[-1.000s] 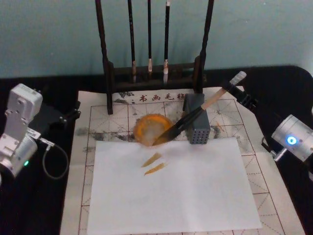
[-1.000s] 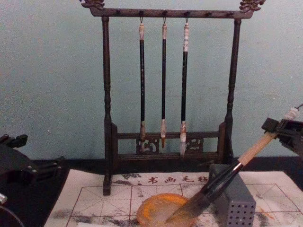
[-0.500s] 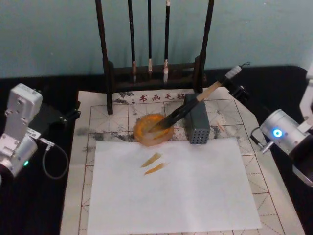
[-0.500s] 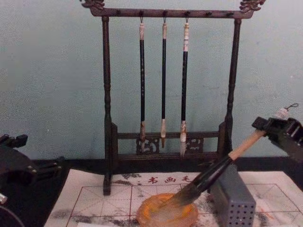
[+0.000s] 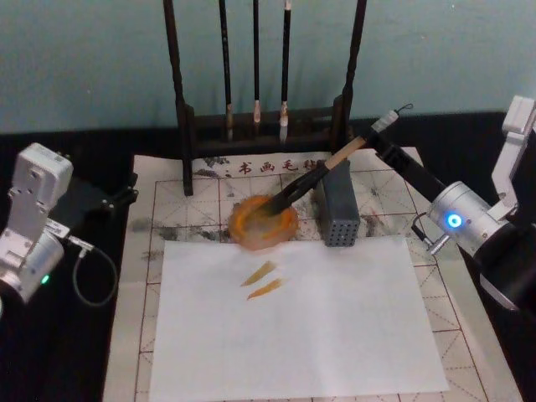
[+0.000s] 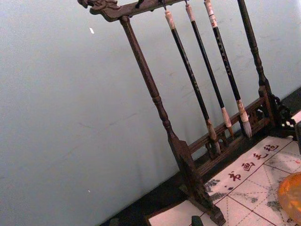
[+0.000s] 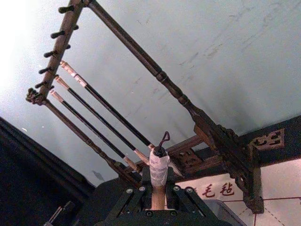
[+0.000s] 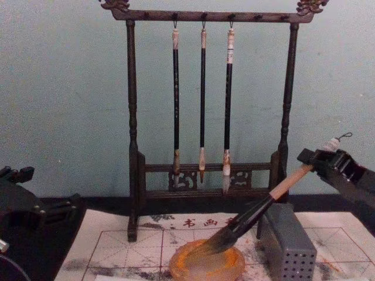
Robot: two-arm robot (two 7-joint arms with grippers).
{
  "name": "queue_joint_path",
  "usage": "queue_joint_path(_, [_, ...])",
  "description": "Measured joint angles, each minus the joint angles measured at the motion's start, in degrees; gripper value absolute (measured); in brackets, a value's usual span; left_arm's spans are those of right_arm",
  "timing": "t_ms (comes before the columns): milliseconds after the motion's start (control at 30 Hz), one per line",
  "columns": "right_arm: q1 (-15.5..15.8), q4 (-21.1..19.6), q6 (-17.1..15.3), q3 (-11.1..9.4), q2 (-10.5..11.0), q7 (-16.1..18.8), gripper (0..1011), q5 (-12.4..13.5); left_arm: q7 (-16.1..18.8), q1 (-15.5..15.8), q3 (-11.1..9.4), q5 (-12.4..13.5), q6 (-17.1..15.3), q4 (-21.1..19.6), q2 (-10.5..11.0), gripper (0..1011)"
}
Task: Pick up the brush from the inkstone, write on the paper, then place the brush back to its original position.
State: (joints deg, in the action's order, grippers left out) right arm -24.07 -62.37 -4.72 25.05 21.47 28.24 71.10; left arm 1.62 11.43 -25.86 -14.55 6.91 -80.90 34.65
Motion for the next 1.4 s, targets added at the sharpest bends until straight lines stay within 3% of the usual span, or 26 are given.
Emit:
queue_joint_path(467, [-0.67,2.22,-1.36,-1.01,-1.83,0.36,176,-0.73,0.00,0.00,0.00,0.00,0.00,0.00,0.00,1001])
queue_joint_path(1400, [1.16,1.74,-2.52,-2.03,-2.23,-0.49,176,-0.55,0.00,0.00,0.00,0.00,0.00,0.00,0.00,1001])
